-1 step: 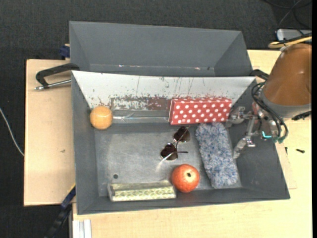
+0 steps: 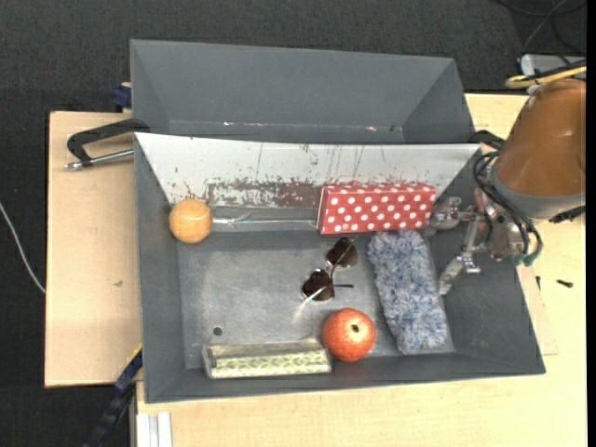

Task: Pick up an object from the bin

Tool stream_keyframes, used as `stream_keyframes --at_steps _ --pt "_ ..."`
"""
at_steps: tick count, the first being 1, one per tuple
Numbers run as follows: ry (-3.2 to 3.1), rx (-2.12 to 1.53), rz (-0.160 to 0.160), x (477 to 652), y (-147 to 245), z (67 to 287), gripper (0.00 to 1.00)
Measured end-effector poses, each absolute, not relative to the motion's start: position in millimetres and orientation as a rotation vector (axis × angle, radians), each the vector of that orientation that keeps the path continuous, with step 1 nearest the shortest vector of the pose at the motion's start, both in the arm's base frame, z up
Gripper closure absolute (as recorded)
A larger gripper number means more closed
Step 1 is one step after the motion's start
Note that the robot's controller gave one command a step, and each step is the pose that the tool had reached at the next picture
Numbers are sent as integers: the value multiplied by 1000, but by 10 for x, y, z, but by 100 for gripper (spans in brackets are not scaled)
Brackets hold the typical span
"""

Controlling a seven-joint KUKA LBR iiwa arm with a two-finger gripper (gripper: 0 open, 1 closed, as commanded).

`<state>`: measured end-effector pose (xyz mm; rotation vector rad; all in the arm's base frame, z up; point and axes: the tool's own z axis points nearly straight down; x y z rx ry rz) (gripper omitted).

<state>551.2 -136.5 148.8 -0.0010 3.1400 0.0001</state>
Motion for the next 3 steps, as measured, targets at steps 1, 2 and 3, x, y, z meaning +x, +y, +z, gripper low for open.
stream_keyframes --at_steps 1,2,3 --pt "3089 -432 -7 5182 -788 787 100" --pt "3089 -432 -7 5182 -787 787 100" --pt "3106 -437 -1 5345 -889 2036 100"
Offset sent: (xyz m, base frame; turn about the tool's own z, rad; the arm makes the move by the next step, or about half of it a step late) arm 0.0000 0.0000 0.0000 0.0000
